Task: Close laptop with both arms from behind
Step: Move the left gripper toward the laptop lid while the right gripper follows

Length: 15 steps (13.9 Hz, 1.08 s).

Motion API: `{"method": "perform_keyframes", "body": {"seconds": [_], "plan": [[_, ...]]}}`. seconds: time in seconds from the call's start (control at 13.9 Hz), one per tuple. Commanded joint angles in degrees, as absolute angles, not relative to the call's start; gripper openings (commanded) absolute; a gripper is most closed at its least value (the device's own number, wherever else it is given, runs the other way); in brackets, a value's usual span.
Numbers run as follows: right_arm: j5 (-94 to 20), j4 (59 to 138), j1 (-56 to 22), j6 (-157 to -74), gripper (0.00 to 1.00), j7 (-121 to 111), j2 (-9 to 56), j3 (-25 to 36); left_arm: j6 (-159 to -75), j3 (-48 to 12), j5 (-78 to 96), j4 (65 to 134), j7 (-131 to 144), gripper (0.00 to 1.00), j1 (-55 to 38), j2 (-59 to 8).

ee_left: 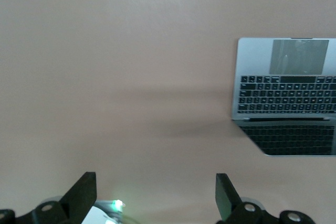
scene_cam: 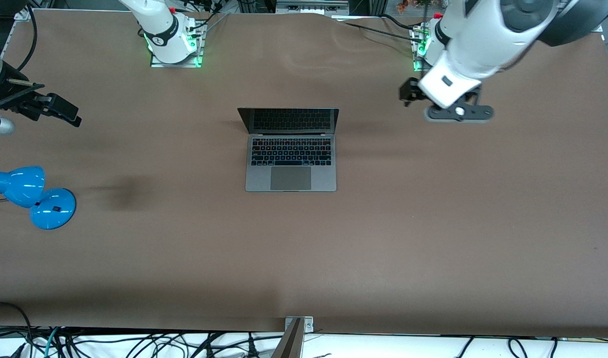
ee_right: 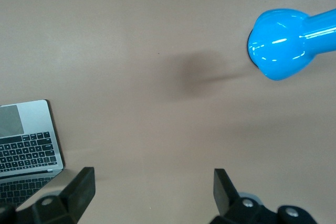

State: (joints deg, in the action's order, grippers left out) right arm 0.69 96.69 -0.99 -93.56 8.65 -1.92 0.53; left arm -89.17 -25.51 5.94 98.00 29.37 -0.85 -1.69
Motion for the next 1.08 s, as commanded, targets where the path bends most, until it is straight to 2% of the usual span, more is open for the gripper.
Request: {"method": "perform_keyframes", "body": {"seconds": [0.0,0.43,0.57,0.72,0.79,0.93,1.01], "plan": [[-0.26,96.86,-0.97,-92.99,1.00,8.44,-2.29,0.53,-89.64,-30.30,7.47,97.91,37.24,1.00,-0.61,-3.77],[-1.40,96.86,-1.05,-89.13,1.00,8.44,-2.29,0.09,-92.54,-39.45,7.65,97.91,46.40,1.00,-0.88,-9.74],[-1.41,96.94,-1.05,-86.76,1.00,3.99,-2.11,-2.53,-94.30,-41.74,8.52,97.82,50.78,0.95,-1.32,-12.12],[-1.49,97.20,-1.67,-82.39,1.00,2.28,-0.62,-3.51,-96.15,-42.01,11.59,97.82,52.55,0.82,-1.93,-13.88],[-1.49,97.21,-2.45,-78.96,1.00,2.37,-0.01,-4.82,-96.33,-42.01,12.65,97.82,52.56,0.63,-2.02,-14.58],[-1.49,98.95,-4.74,-76.21,1.00,3.77,0.26,-9.03,-96.50,-42.19,15.89,98.17,53.00,0.04,-2.11,-15.20],[-1.84,100.62,-4.83,-76.90,1.00,5.61,0.09,-12.01,-96.50,-42.27,16.26,98.26,53.00,0.00,-2.02,-15.29]]}}
